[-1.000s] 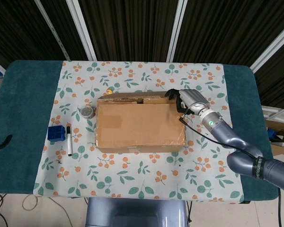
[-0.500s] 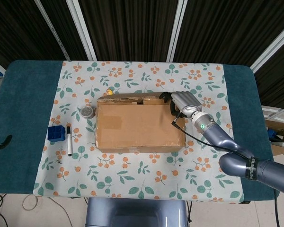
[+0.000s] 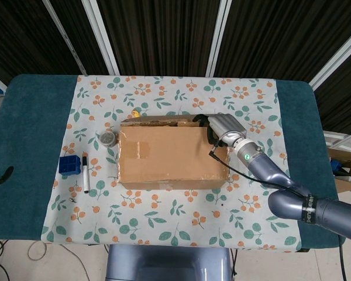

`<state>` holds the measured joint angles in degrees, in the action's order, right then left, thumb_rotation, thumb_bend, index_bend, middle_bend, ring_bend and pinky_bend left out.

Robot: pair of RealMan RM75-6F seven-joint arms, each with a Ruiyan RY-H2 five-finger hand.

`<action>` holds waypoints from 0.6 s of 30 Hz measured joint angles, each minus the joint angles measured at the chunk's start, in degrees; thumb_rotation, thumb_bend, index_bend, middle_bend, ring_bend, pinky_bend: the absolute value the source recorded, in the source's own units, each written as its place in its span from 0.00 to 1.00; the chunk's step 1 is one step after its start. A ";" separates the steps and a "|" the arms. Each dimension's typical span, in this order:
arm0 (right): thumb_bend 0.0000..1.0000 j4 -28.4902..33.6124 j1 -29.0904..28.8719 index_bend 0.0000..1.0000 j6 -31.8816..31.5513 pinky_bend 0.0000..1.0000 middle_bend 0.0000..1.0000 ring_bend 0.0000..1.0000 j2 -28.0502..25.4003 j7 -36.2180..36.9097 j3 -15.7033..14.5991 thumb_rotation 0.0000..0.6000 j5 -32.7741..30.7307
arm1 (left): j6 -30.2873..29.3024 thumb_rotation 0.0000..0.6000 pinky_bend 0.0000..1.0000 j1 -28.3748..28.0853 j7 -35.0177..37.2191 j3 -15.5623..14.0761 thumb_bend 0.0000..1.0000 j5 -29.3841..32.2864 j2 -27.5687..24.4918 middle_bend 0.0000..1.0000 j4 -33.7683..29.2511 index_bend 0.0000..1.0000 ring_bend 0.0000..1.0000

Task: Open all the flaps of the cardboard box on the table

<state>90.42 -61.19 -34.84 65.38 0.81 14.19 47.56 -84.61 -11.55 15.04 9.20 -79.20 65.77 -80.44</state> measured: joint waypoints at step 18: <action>1.00 6.31 -1.42 0.22 2.63 0.36 0.33 0.60 -6.35 0.82 2.01 1.00 -4.29 | 0.03 1.00 0.00 0.47 -0.16 0.60 0.22 0.12 -0.15 0.00 -0.31 0.09 0.00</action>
<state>96.72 -62.61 -32.21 59.03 1.63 16.20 43.27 -84.59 -11.08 14.88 9.79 -79.08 65.62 -80.75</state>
